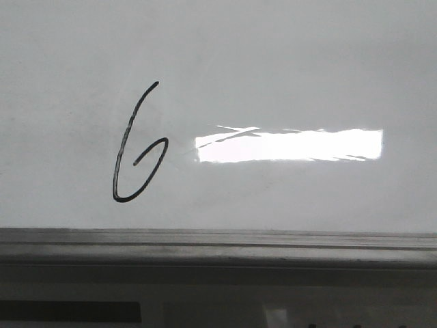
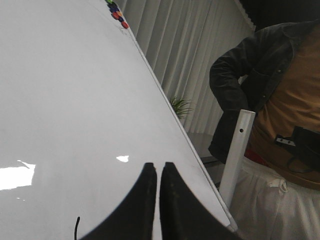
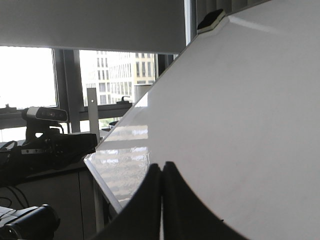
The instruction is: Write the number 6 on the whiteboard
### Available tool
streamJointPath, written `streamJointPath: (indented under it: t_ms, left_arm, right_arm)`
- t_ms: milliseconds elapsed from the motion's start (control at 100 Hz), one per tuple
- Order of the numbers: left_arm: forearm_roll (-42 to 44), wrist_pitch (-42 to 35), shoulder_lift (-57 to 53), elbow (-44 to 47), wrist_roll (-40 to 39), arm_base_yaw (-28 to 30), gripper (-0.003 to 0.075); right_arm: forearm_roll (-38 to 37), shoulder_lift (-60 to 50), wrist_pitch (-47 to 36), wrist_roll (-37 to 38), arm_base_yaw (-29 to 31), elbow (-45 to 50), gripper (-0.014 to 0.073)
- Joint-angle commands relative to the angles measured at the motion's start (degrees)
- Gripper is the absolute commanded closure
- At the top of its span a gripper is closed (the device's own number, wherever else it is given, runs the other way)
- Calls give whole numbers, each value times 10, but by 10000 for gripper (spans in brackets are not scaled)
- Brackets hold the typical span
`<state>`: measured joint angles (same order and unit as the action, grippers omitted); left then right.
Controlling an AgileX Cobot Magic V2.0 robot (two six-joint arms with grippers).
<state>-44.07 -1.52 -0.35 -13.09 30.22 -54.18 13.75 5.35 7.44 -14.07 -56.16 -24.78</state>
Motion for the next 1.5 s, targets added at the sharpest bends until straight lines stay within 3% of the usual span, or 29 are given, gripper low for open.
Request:
streamJointPath:
  t_ms: [0, 230, 920, 970, 1080, 1250, 1490]
  left_arm:
    - [5, -7, -17, -16, 4, -1, 741]
    - [-47, 5, -14, -16, 3, -1, 741]
    - [-48, 7, -14, -16, 3, -2, 741]
    - [-31, 6, -14, -12, 3, -1, 741]
    - [124, 8, -14, 3, 3, 13, 741]
    - [193, 11, -14, 38, 3, 93, 741]
    - [216, 7, -14, 75, -7, 317, 741]
  right_arm:
    - [-6, -36, -38, -5, 5, 10, 657]
    - [-6, -63, -13, -5, 5, 31, 657]
    - [-6, -63, -5, -5, 5, 31, 657]
    - [-6, -63, -5, -5, 5, 31, 657]
    - [-6, -63, -5, -5, 5, 31, 657]
    - [-6, -63, -5, -5, 5, 31, 657]
    - [-6, -63, -5, -5, 5, 31, 657]
